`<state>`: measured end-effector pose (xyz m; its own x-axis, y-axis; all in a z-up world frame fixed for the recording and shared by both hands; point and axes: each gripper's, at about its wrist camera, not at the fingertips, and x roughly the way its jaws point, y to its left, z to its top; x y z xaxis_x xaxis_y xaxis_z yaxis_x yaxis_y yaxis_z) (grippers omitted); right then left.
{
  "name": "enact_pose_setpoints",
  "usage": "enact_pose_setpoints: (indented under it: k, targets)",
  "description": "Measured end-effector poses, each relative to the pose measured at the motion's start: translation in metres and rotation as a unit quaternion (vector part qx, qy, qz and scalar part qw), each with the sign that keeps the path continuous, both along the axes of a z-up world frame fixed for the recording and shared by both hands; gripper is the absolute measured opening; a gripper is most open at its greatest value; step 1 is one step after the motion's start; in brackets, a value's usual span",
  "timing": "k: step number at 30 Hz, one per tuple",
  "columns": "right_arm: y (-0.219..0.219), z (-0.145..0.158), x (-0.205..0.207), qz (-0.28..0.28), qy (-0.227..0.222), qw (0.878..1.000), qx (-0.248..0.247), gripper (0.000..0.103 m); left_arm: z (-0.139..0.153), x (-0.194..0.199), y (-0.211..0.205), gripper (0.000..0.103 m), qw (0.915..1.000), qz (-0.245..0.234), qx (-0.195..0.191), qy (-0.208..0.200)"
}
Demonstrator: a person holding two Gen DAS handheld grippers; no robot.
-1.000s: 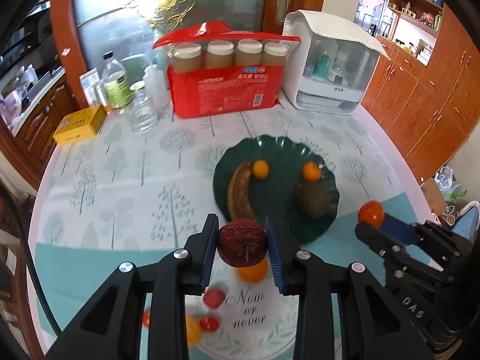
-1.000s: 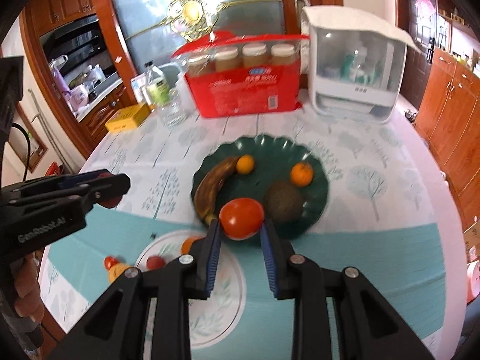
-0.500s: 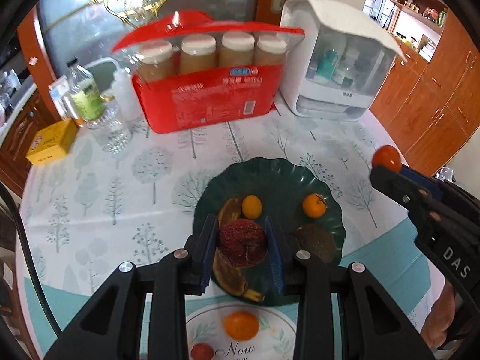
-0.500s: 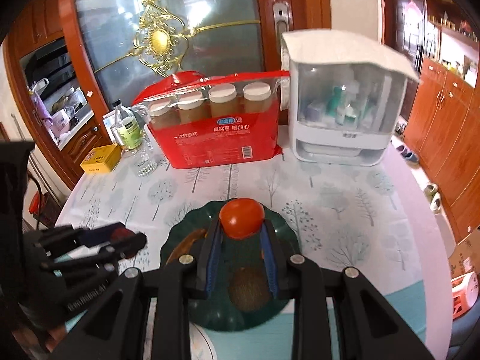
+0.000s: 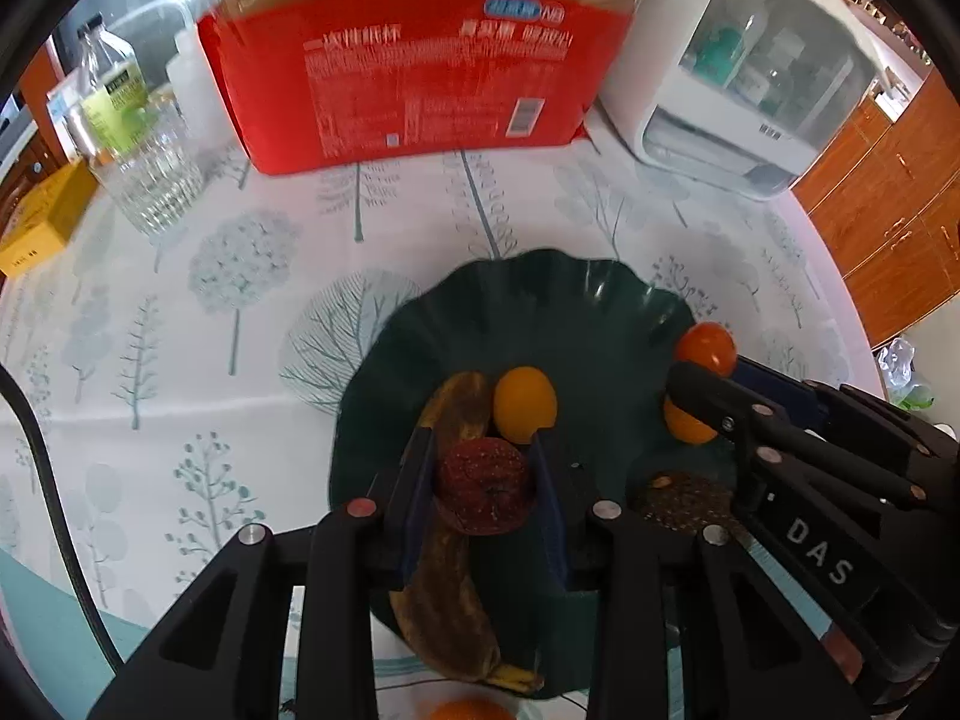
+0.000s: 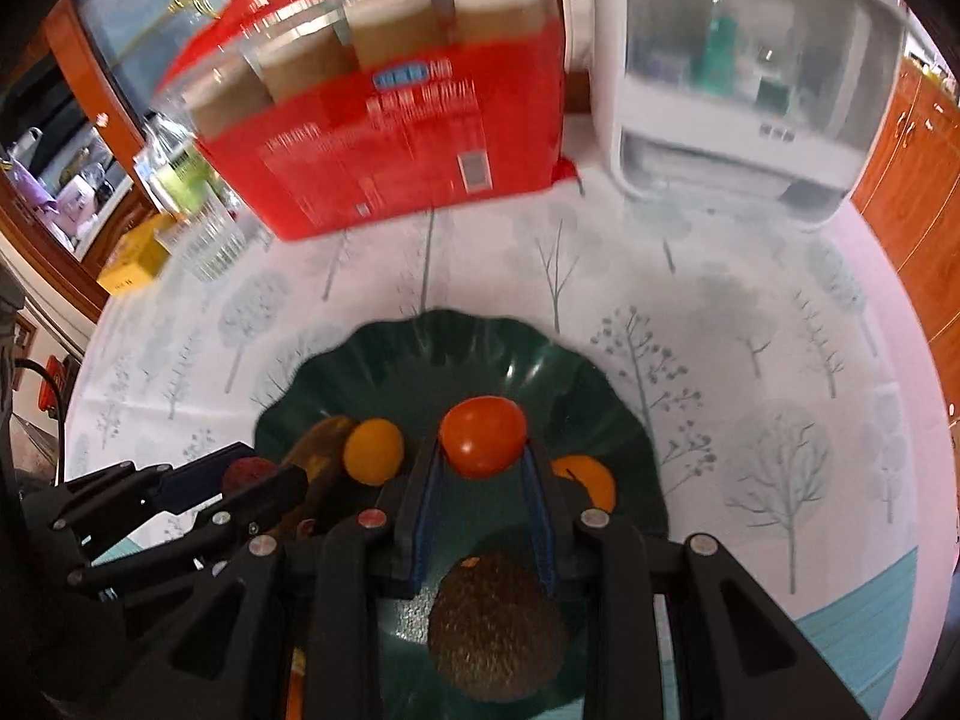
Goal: Organize fruits
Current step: 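Carry the lychee and tomato over the green plate with both tools, then lower both fruits onto the green plate and open both tools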
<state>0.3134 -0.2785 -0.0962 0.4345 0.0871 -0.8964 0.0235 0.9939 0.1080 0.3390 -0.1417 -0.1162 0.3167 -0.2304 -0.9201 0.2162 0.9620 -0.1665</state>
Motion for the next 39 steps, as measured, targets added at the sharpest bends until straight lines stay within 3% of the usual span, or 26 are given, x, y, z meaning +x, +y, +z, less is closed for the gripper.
enact_pose_setpoints:
  k: [9, 13, 39]
  targets:
    - [-0.001, -0.025, 0.012, 0.007, 0.036, 0.999, 0.004, 0.028, -0.014, 0.004, -0.009, 0.032, 0.9998, -0.018, 0.011, 0.002]
    - [-0.008, -0.027, 0.013, 0.004, 0.045, 0.999, 0.029, 0.028, -0.012, 0.003, -0.008, 0.042, 0.9996, -0.023, 0.016, 0.001]
    - [0.008, 0.005, -0.025, 0.02, 0.016, 1.0, 0.008, 0.03, 0.042, -0.026, 0.03, 0.046, 0.9987, 0.01, 0.019, -0.046]
